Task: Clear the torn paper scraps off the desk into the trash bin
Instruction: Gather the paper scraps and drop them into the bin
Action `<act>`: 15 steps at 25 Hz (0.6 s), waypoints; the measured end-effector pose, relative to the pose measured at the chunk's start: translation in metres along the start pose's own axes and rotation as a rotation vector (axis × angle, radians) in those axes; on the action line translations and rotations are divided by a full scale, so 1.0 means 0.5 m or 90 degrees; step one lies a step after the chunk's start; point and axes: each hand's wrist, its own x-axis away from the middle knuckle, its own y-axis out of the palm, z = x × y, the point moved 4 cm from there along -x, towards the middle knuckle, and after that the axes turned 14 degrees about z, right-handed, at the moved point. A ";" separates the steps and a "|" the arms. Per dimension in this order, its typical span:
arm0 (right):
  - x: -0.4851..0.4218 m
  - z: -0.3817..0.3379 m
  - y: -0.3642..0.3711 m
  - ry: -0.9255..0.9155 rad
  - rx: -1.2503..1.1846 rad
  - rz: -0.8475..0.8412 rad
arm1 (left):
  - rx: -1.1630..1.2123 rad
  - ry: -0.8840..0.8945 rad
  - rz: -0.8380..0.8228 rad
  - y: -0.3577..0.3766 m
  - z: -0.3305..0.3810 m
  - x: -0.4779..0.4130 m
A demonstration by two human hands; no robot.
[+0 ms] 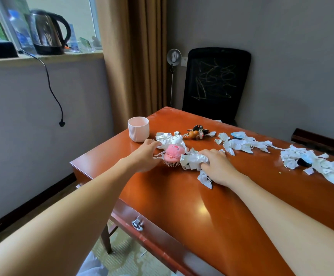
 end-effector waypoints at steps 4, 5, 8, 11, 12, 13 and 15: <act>0.003 -0.015 -0.002 0.009 0.006 -0.030 | -0.017 0.002 0.022 0.002 -0.002 0.008; 0.001 -0.022 -0.006 0.012 -0.006 -0.047 | -0.036 0.006 0.026 0.001 -0.003 0.006; -0.014 -0.039 -0.020 0.026 -0.043 -0.109 | -0.068 0.025 0.031 0.000 0.000 -0.003; -0.048 -0.061 -0.022 0.021 -0.097 -0.092 | -0.073 0.046 0.032 0.005 0.000 -0.016; -0.060 -0.068 -0.016 0.019 -0.107 -0.081 | -0.088 0.048 0.036 0.008 -0.002 -0.022; -0.075 -0.073 -0.006 0.021 -0.116 -0.076 | -0.108 0.047 0.040 0.009 -0.004 -0.028; -0.101 -0.081 0.016 0.019 -0.128 -0.080 | -0.136 0.050 0.056 0.009 -0.009 -0.040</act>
